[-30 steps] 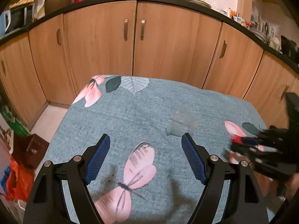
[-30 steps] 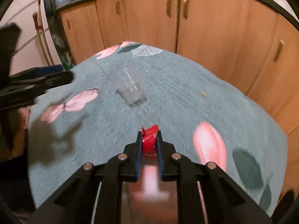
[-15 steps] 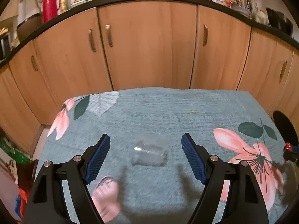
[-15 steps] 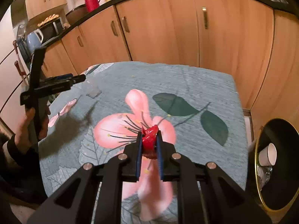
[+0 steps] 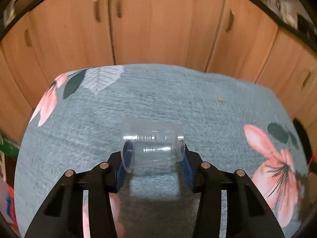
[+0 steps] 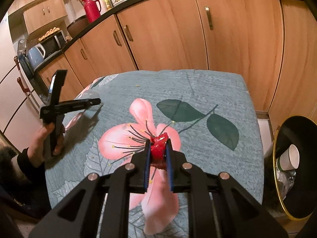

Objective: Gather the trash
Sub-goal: 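Grasp the red wrapper with the right gripper while the left grasps the clear plastic cup, then carry wrapper and cup to the bin and open both grippers over it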

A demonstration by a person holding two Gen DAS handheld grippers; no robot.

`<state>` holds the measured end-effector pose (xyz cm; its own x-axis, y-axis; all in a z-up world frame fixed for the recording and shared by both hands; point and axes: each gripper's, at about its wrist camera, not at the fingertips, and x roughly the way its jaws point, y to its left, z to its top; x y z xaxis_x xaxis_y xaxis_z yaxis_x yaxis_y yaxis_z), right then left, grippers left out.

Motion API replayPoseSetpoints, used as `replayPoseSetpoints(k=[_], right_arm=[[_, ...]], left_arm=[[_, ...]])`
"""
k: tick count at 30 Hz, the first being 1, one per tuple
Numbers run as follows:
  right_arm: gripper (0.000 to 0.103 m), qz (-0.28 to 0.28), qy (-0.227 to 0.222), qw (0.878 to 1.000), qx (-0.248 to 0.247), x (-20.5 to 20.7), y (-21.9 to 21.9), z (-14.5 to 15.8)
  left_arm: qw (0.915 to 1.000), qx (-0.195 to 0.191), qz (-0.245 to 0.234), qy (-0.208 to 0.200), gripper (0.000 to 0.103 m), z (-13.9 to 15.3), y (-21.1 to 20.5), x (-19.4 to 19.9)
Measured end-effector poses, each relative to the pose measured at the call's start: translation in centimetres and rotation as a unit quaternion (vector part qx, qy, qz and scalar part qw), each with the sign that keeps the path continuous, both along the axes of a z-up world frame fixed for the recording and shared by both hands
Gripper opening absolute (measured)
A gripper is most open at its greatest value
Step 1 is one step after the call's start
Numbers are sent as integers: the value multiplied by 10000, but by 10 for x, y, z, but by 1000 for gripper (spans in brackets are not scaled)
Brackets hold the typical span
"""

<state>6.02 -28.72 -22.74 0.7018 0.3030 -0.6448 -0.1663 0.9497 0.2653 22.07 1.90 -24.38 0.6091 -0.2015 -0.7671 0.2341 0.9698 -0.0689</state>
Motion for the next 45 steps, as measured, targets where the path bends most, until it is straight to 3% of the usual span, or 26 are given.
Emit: replayPoseSetpoints(k=[5,12,19,24,27,28,29,30,36,42,44,45], right_arm=[[15,-70,-32,10000,16,-4,-9,1],[15,-778,-281,9965,-92,-33,-67,16],[15,-1944,-195,9793,-533,-68,-176,12],[18,-2340,175,9695,-703,-59,-235,-21],[24,-2454,298,9660,-754,-57,-248,-37],[32,-2484,310,9654,-734,-58,-250,-40],[48,-2551,296,9637,-731,-61,-253,-43],[54,-2608,257,9623,-733,-65,-255,-45],[57,-2846,111,9560,-695,-99,-260,-39],[63,-3002,-147,9517,-623,-126,-256,-19],[65,-3059,-189,9500,-593,-134,-254,-16],[65,-3088,-215,9492,-557,-138,-253,-15]], left_arm=[[9996,-39,-167,-208,44,24,-15,-13],[9910,71,-1229,-524,44,54,-122,-39],[9640,36,-2585,-626,44,68,-270,-80],[9470,93,-3150,-625,44,69,-343,-105],[9394,150,-3367,-624,44,66,-373,-117],[9362,179,-3459,-592,44,62,-385,-121],[9346,192,-3506,-559,44,59,-392,-123],[9329,222,-3557,-511,44,55,-401,-124],[9284,228,-3704,-201,44,32,-435,-111],[9271,337,-3720,-301,45,23,-460,-108],[9260,360,-3743,-331,62,22,-468,-110],[9264,376,-3726,-386,79,22,-470,-114]])
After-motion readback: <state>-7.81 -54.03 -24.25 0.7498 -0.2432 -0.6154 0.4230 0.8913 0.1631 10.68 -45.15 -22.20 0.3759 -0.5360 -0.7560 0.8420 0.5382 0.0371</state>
